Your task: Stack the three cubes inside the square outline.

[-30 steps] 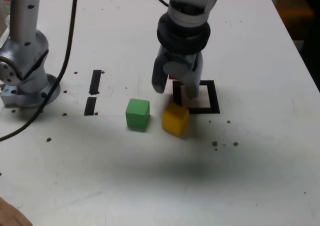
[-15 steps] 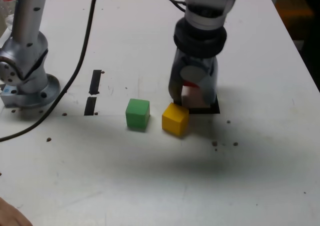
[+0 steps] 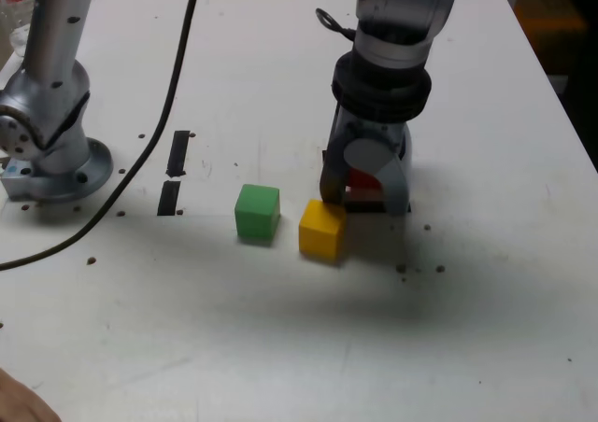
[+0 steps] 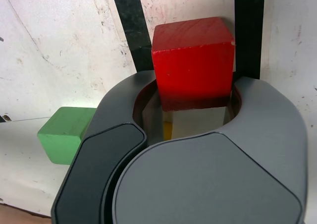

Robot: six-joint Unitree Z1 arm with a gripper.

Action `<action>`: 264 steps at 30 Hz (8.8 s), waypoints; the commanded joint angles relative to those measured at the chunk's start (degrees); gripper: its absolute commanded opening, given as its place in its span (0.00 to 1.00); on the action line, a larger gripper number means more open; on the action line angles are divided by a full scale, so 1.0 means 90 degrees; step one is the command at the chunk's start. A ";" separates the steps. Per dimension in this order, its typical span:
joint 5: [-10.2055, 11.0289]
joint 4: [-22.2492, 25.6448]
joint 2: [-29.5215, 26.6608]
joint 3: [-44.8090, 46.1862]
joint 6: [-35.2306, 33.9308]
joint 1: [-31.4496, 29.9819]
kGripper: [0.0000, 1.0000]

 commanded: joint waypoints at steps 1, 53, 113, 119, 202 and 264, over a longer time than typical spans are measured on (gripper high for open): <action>-0.0027 -0.0003 -0.0009 0.0022 -0.0011 0.0008 0.13; 0.0440 0.1425 -0.1394 -0.0182 0.0074 -0.0816 0.72; -0.0262 -0.0544 -0.0563 0.1160 0.0449 -0.1340 0.44; -0.0313 -0.0870 -0.0643 0.1334 0.0425 -0.1340 0.19; 0.0465 -0.0040 -0.1161 0.0768 0.0793 0.0203 0.80; 0.0182 -0.1370 -0.1888 0.3171 0.0232 -0.0949 0.37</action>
